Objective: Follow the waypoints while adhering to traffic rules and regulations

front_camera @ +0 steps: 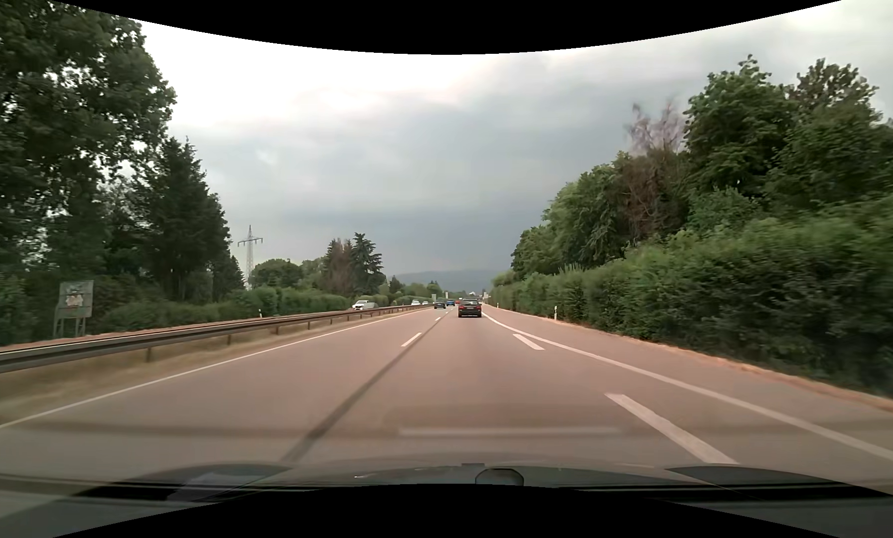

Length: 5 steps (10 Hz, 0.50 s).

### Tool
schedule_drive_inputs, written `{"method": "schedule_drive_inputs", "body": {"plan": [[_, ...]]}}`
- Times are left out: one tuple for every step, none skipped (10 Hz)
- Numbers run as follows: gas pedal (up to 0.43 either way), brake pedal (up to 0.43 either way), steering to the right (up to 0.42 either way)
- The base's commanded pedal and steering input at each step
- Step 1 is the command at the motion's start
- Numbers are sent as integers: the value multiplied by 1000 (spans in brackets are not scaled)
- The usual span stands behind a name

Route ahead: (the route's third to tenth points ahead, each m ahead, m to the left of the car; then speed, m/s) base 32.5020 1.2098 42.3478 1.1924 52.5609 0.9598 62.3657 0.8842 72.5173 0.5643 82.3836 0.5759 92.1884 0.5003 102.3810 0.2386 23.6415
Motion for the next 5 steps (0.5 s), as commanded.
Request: {"method": "schedule_drive_inputs", "body": {"plan": [[110,0,1],[110,0,1],[130,0,1],[138,0,1],[138,0,1]]}}
